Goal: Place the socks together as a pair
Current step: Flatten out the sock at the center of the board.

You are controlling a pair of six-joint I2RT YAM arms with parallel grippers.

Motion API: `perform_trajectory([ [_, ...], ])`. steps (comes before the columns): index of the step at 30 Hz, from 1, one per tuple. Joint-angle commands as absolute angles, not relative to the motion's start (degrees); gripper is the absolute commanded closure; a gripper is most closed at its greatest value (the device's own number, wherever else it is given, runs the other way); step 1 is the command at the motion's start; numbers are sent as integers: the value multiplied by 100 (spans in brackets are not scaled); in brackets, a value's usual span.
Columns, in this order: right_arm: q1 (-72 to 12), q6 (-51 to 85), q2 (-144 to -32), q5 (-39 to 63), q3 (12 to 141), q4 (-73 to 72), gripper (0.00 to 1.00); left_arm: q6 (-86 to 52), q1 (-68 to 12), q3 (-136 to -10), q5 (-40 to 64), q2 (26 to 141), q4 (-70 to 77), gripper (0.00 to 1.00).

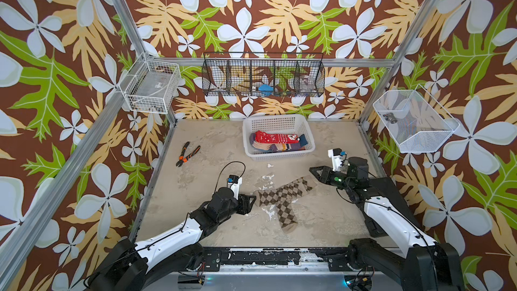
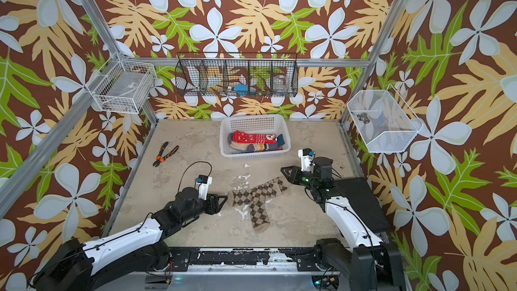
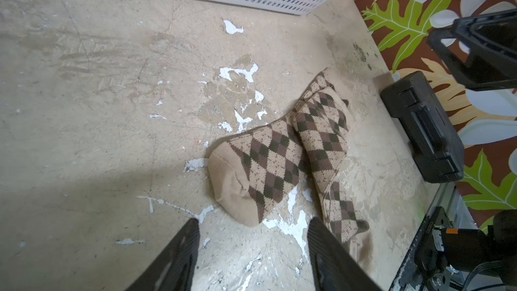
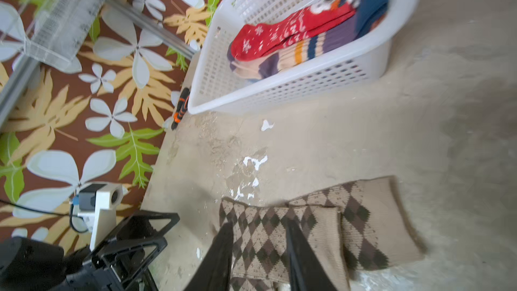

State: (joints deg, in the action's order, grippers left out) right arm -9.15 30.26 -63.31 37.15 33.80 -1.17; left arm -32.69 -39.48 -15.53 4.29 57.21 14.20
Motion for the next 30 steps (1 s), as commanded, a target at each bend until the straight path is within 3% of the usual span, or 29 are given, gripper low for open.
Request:
perform_trajectory([
  [1, -1588, 2256, -6433, 2897, 3510, 1077, 60, -3198, -3953, -1716, 421, 6037, 1730, 36],
  [8, -2819, 2159, -6579, 1106, 3564, 1402, 58, -3054, -3981, -1898, 332, 6450, 1942, 36],
  [14, -3586, 2129, -6850, 811, 3667, 1566, 57, -2916, -3980, -1804, 152, 6411, 1942, 36],
  [21, -4712, 2244, -7225, -496, 3819, 1971, 54, -2938, -3981, -1467, 18, 6042, 1934, 36],
  [30, -5010, 1803, -8213, -1452, 4269, 1664, 46, -2944, -3981, -1354, -83, 5772, 1815, 36],
])
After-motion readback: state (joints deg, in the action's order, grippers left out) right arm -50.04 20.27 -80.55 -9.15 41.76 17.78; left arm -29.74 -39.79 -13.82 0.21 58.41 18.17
